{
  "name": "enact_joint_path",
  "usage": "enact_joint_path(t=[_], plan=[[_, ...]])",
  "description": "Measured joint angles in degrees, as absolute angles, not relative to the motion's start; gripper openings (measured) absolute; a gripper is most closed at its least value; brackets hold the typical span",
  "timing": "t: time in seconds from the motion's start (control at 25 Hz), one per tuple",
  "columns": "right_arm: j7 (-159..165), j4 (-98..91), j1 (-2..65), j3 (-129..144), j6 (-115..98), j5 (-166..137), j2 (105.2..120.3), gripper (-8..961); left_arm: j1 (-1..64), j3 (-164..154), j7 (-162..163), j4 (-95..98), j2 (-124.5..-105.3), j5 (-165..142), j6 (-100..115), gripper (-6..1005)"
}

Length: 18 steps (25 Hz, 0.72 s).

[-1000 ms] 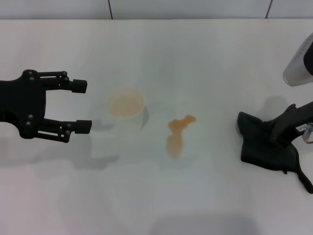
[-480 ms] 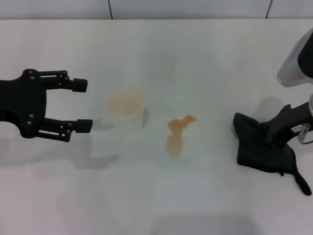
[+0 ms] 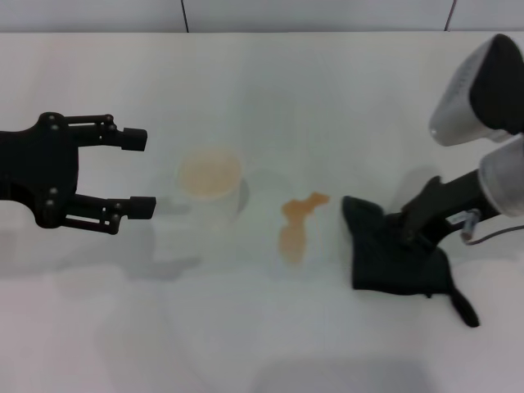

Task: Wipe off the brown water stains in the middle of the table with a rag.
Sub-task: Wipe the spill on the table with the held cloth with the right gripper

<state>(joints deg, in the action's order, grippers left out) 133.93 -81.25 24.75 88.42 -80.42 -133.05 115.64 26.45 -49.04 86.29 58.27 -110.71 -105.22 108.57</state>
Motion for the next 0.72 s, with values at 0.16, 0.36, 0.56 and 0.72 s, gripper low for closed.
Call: enact_joint_path(t=[0.16, 0.36, 0.56, 0.72], plan=[[135.45, -81.39, 25.98, 91.41, -80.02, -131.66, 115.79, 83, 26.51, -49.04, 86.06, 58.28, -110.75, -105.19, 108.54, 874], [137.64, -81.53, 27.66, 96.13, -79.19, -130.80, 115.94, 85, 26.64, -49.04, 85.90, 58.27, -110.75, -105.19, 108.54, 875], [139.30, -81.28, 28.96, 100.41, -78.44, -128.85, 116.02, 88, 26.84, -49.04, 85.87, 58.28, -110.82, -105.19, 108.48, 875], [140.16, -81.93, 29.70, 102.96, -78.57, -126.76, 116.01, 90, 26.92, -49.04, 85.87, 58.28, -110.83, -105.19, 108.50, 875]])
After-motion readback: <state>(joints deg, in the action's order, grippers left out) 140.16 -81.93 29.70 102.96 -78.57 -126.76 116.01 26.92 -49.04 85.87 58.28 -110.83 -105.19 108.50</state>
